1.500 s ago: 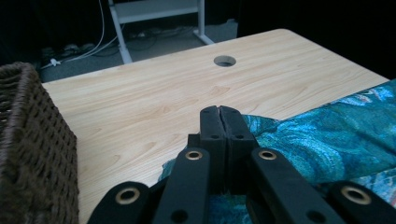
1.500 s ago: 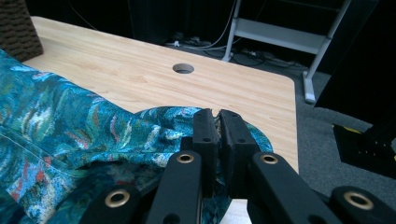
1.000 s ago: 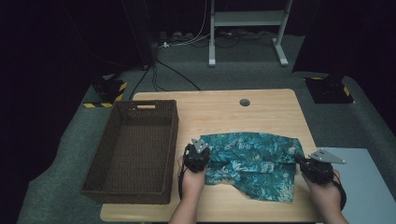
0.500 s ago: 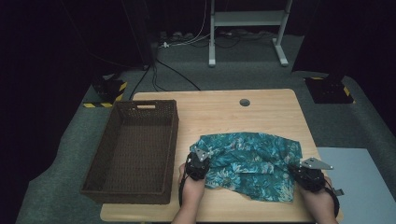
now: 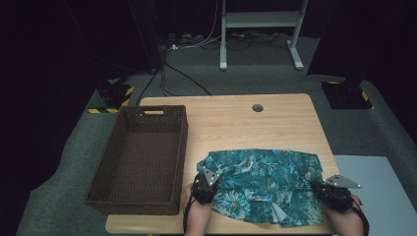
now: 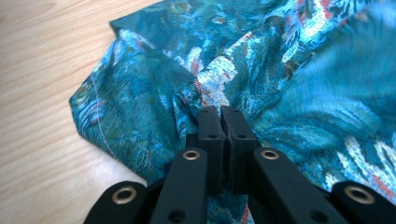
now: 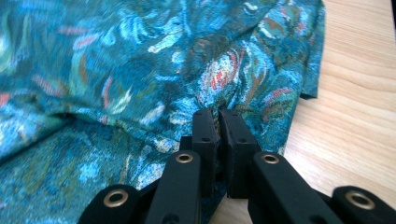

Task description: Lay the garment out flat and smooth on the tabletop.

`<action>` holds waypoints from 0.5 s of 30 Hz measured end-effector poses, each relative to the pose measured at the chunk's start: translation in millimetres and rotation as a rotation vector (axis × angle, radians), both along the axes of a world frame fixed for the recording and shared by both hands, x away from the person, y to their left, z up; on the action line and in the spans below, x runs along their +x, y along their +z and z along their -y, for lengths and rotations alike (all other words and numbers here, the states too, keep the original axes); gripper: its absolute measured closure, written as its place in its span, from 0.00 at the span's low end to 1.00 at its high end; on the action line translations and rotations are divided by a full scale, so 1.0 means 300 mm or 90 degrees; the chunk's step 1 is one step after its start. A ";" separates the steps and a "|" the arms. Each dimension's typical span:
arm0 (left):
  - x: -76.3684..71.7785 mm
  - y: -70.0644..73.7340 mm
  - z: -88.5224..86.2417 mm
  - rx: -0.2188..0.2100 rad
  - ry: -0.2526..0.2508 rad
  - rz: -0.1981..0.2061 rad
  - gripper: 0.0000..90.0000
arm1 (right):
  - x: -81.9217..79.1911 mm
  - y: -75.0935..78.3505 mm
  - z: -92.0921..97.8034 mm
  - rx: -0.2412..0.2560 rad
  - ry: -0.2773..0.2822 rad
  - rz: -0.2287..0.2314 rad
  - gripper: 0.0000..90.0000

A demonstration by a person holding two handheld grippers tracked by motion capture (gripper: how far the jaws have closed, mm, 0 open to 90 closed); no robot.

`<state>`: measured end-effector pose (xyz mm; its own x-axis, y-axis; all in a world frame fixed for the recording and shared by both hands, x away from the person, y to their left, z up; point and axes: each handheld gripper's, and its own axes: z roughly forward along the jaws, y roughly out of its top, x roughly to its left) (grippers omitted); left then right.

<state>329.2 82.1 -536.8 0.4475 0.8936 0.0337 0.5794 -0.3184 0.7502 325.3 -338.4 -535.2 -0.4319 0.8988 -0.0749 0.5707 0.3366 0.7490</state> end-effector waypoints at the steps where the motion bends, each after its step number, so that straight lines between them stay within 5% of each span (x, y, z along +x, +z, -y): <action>1: 0.001 0.000 -0.003 -0.005 0.002 -0.001 0.97 | -0.001 0.000 0.006 0.001 0.001 0.000 0.95; 15: 0.061 -0.001 0.003 -0.013 0.015 -0.003 0.96 | 0.105 0.001 0.003 -0.006 -0.017 0.004 0.95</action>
